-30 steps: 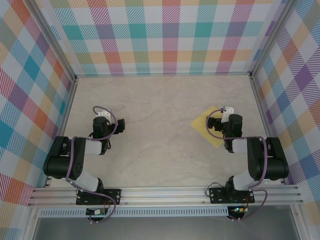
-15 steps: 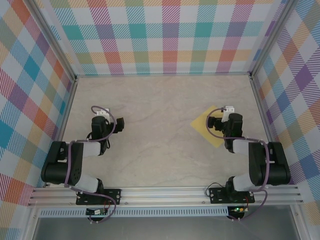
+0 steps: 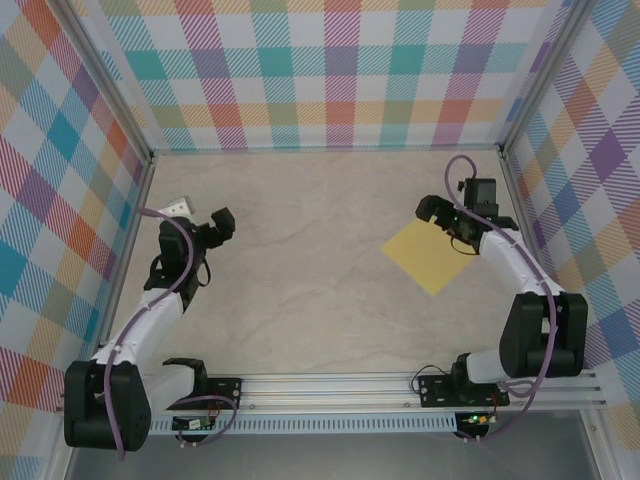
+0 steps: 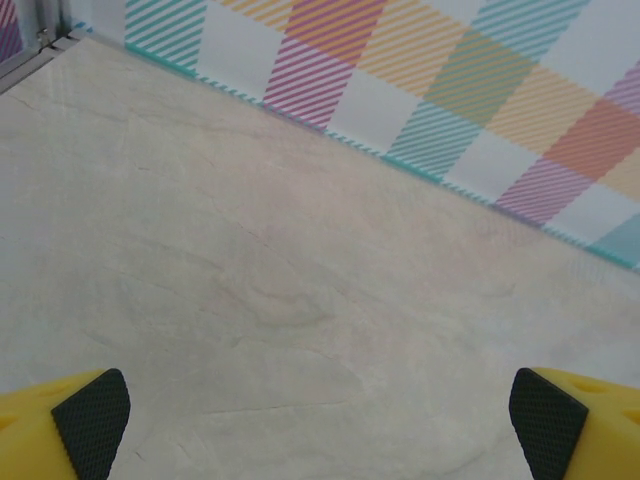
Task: Fold a paper plane with a square sheet of paper (pick it up from the middle)
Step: Move the square sheet of paper to the center of the table.
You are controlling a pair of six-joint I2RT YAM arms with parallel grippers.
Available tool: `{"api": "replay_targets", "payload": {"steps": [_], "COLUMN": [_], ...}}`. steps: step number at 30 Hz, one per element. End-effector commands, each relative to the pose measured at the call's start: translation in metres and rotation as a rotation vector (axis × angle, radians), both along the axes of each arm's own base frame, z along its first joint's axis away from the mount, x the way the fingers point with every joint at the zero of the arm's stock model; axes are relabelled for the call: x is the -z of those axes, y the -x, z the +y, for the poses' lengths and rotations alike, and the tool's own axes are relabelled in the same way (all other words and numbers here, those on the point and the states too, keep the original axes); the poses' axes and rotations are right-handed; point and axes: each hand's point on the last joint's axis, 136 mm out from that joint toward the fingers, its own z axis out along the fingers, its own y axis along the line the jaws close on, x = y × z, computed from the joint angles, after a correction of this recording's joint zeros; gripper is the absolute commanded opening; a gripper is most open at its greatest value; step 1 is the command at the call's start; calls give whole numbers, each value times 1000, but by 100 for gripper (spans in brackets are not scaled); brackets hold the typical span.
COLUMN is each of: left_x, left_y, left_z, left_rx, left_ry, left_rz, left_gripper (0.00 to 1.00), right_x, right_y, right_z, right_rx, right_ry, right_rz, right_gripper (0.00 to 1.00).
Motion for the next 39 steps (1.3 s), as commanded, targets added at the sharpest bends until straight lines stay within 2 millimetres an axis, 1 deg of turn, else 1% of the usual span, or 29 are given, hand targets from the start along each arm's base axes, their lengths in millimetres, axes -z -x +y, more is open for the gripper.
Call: {"api": "replay_targets", "payload": {"steps": [1,3,5,9,14,16,18,24,27,29,31,36,39], "left_x": [22,24,27,32,36,38,40,53,57,63,68,71,74], "left_y": [26,33,38,38,38,38,38,37,35,35,33,31,33], "left_z": [14,10,1,-23,-47,-59,-67,-103,-128,-146,-157,-178,-188], "left_rx": [-142,-138,-103,16,134,191,221,332,395,426,437,467,482], "left_ry": [174,235,279,335,402,426,427,379,369,329,296,299,300], "left_rz": [125,126,159,239,279,301,324,406,434,466,484,486,496], "left_gripper": [100,100,100,100,100,100,100,100,100,100,100,100,100], "right_x": [20,19,19,28,36,42,49,68,73,78,84,100,110], "right_y": [21,16,12,6,-5,-10,-14,-27,-33,-37,-40,-35,-26], "right_z": [22,25,28,29,39,41,45,54,56,54,56,69,86], "right_rx": [8,1,-8,-10,-30,-26,-35,-42,-40,-29,-35,-83,-138], "right_ry": [-169,-190,-199,-203,-247,-246,-242,-226,-207,-187,-192,-179,-197], "right_rz": [177,187,202,242,272,294,312,372,393,402,420,463,498], "right_gripper": [100,100,100,98,96,96,95,94,94,94,94,94,92]}}
